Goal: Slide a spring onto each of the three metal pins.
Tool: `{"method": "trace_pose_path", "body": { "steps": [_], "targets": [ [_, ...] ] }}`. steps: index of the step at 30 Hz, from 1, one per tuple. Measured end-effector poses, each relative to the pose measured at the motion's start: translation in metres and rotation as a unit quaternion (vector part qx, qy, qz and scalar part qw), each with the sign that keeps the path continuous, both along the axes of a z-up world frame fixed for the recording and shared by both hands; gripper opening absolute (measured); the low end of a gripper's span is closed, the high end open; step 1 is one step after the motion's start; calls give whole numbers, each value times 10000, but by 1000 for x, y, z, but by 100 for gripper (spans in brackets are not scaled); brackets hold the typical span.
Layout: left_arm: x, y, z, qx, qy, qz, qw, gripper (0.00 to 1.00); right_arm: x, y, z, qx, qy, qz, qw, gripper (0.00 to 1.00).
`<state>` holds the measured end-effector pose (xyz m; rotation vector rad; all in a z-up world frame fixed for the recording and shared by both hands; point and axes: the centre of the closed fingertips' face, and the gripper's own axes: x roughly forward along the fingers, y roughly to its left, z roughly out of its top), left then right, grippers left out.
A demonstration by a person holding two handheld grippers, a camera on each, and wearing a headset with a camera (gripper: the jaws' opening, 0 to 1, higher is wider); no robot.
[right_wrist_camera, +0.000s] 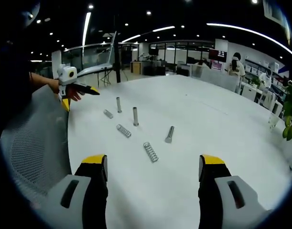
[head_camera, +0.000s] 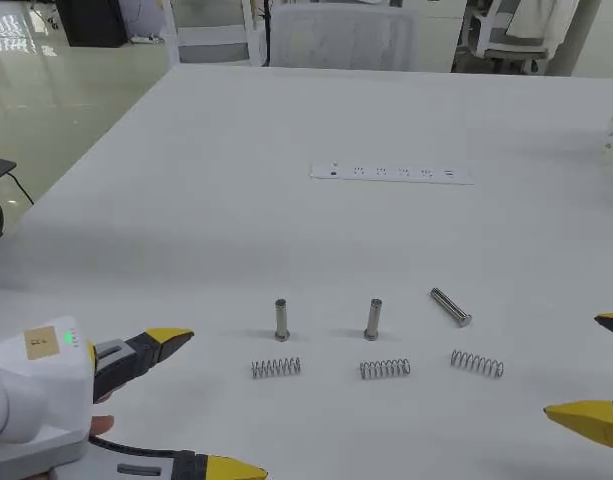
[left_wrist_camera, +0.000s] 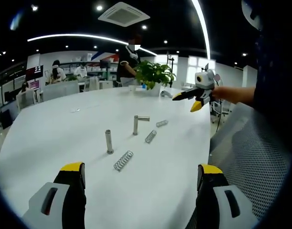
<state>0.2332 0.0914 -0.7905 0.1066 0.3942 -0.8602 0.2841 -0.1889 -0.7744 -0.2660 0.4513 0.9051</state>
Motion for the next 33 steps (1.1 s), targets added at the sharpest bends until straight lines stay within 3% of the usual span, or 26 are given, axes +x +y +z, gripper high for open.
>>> {"method": "trace_pose_path", "body": {
  "steps": [33],
  "targets": [
    [1, 3, -2, 6, 55, 74, 10000, 95, 3, 7, -9, -53, 123, 132, 9998, 78]
  ]
}}
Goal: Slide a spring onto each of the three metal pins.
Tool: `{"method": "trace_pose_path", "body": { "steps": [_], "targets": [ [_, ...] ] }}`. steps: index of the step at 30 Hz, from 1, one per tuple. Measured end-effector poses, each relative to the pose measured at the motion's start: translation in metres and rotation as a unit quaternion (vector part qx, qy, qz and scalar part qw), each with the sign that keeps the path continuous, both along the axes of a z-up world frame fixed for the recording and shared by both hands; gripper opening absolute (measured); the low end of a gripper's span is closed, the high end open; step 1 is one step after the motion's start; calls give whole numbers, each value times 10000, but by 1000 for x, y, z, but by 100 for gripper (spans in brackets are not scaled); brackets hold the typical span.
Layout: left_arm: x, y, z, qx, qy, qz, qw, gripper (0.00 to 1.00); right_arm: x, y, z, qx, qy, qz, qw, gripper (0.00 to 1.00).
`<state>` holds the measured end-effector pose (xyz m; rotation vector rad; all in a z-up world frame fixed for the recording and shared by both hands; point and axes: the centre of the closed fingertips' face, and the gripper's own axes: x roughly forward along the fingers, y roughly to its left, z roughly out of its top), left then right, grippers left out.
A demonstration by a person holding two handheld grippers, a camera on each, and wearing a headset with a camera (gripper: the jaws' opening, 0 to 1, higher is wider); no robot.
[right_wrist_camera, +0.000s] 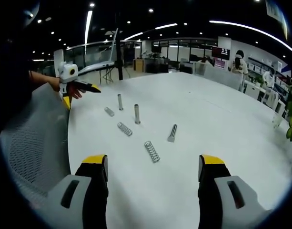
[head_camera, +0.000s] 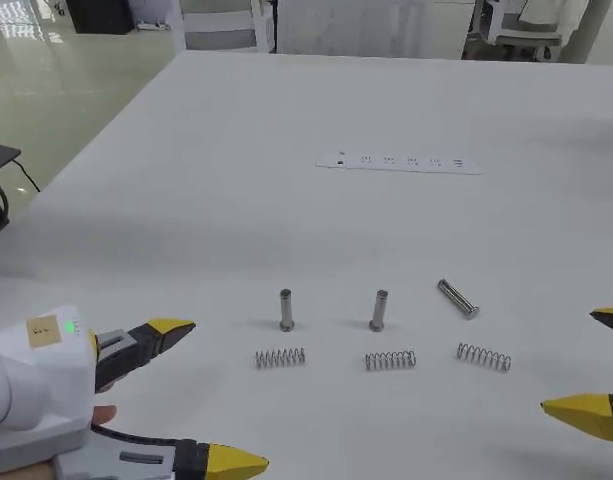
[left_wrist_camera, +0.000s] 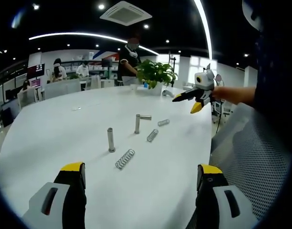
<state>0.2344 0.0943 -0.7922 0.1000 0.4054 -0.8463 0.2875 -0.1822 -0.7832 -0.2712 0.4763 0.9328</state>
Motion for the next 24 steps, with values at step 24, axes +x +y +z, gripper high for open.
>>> {"method": "trace_pose_path", "body": {
  "steps": [24],
  "targets": [
    [-2, -1, -4, 27, 53, -53, 10000, 94, 3, 2, -1, 61, 12, -104, 9999, 77]
  ]
}}
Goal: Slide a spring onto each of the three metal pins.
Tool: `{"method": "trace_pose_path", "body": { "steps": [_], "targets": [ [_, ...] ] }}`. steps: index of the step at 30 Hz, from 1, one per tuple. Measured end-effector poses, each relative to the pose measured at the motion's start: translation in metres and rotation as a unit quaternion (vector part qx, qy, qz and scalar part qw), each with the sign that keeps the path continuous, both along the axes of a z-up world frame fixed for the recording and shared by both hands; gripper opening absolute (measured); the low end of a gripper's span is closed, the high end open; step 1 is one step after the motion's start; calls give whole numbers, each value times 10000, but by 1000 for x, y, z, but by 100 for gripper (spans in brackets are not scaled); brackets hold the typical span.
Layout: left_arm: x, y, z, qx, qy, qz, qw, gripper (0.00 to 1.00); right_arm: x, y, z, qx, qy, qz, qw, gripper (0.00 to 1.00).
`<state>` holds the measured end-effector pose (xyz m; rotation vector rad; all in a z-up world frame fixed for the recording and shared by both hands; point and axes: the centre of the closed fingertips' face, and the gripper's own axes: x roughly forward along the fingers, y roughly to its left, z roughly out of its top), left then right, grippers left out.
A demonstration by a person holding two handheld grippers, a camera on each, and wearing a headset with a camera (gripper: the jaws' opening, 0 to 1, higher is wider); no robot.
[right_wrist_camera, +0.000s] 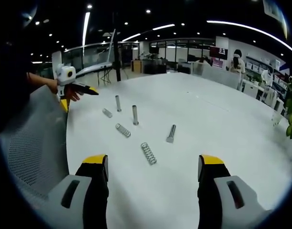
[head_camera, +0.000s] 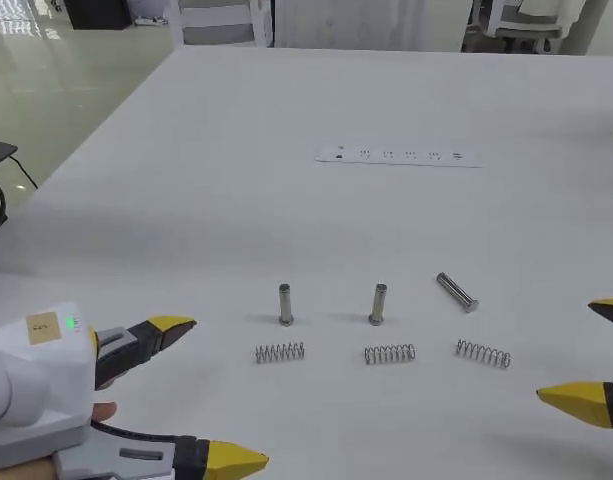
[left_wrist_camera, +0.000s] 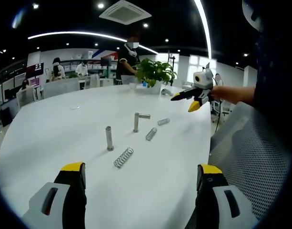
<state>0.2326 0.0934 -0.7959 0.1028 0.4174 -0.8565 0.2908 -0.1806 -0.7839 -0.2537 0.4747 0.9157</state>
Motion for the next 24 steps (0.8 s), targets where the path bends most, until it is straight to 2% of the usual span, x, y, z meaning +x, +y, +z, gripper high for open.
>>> {"method": "trace_pose_path", "body": {
  "steps": [12, 24],
  "targets": [
    [0, -1, 1, -33, -4, -5, 10000, 94, 8, 2, 1, -48, -2, -45, 10000, 76],
    [0, -2, 2, -73, -9, -7, 10000, 94, 34, 10, 9, -153, -68, -56, 9998, 74]
  ]
}}
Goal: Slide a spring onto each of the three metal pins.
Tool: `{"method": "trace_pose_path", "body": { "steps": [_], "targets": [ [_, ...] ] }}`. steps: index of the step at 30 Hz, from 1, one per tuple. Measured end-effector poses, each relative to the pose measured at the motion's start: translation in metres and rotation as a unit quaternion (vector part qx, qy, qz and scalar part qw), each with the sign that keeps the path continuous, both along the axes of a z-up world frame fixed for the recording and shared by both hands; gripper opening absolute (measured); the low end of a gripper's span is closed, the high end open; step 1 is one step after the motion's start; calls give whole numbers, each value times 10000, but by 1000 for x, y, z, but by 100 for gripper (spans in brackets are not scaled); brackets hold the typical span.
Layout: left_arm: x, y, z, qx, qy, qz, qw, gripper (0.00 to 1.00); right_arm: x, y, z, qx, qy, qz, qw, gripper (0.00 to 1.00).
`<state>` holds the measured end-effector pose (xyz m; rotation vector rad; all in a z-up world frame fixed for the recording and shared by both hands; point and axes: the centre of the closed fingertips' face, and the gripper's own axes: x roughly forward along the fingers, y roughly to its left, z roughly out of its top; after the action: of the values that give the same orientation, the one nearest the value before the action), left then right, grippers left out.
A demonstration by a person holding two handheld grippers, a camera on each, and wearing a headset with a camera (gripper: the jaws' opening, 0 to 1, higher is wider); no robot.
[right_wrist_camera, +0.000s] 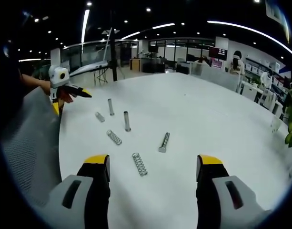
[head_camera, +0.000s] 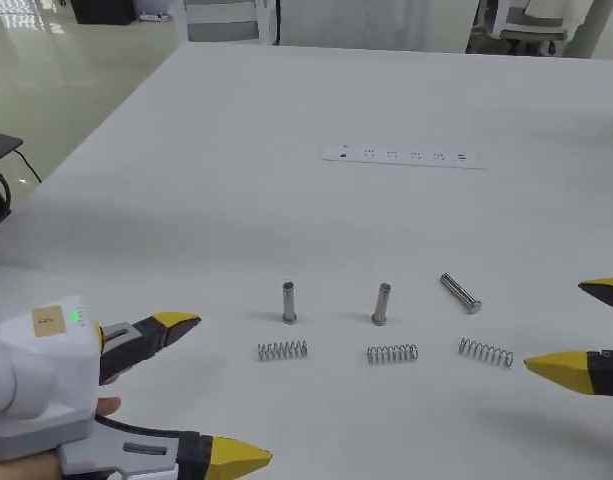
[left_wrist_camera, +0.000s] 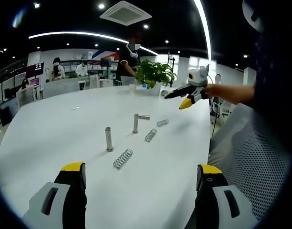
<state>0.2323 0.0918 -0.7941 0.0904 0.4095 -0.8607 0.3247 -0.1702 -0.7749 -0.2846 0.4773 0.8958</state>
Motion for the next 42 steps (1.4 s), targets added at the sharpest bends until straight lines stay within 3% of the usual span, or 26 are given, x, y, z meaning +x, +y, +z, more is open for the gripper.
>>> {"method": "trace_pose_path", "body": {
  "steps": [11, 23, 42],
  "targets": [
    [0, 1, 0, 2, -14, 11, 10000, 94, 22, 9, 8, -111, -125, 60, 9998, 71],
    [0, 3, 0, 10, -4, 30, 10000, 93, 35, 21, 6, -207, -72, 146, 9997, 68],
    [2, 5, 0, -3, -11, 98, 10000, 93, 63, 45, -16, -710, 90, 169, 9973, 58]
  ]
}}
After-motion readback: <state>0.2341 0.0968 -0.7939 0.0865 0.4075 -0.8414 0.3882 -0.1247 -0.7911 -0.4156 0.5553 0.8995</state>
